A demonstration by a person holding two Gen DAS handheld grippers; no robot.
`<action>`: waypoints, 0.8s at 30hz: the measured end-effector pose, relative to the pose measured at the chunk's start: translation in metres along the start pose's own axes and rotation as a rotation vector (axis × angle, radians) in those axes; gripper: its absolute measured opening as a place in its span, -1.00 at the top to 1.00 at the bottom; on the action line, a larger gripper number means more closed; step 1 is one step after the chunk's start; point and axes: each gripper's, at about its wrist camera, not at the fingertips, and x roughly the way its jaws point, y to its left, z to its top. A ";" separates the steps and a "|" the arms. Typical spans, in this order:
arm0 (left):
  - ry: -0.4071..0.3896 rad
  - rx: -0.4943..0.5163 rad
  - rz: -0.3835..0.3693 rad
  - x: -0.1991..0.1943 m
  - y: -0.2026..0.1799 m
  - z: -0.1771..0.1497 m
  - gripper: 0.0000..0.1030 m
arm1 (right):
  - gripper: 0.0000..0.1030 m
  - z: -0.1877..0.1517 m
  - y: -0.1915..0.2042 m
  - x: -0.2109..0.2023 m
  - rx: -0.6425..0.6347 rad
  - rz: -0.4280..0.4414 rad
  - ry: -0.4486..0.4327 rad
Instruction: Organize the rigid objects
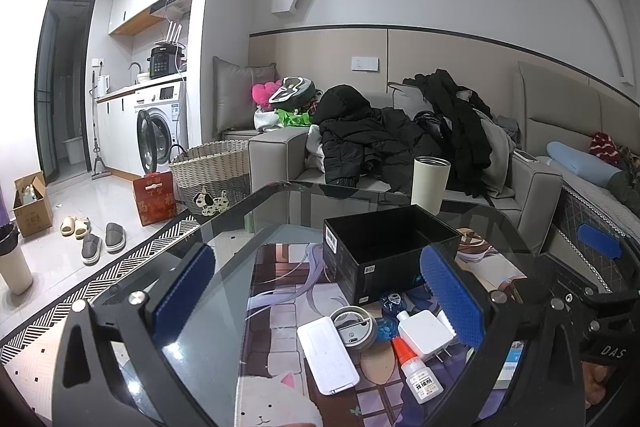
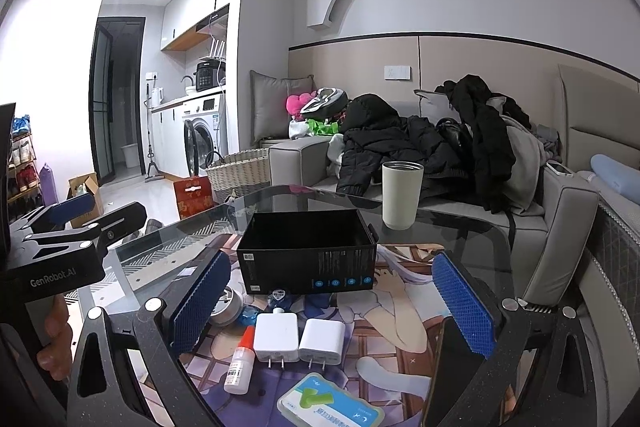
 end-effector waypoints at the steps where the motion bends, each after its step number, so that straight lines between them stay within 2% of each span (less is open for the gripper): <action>1: 0.000 0.000 0.001 0.001 0.000 0.000 -1.00 | -0.99 0.001 0.000 -0.001 0.003 -0.001 0.000; 7: -0.006 -0.008 0.008 0.002 0.001 -0.001 -1.00 | -0.99 -0.001 0.002 0.000 0.002 -0.001 0.002; 13: -0.007 -0.002 -0.031 0.001 0.000 0.000 -1.00 | -0.99 -0.007 0.009 0.003 -0.006 0.008 0.008; 19: 0.016 -0.002 -0.031 0.004 0.000 0.000 -1.00 | -0.99 -0.006 0.010 0.003 -0.006 0.007 0.008; 23: 0.055 0.000 -0.073 0.008 0.001 0.000 -1.00 | -0.99 -0.005 0.009 0.003 -0.005 0.009 0.007; 24: 0.055 -0.001 -0.059 0.009 0.002 0.000 -1.00 | -0.99 -0.005 0.009 0.003 -0.005 0.009 0.006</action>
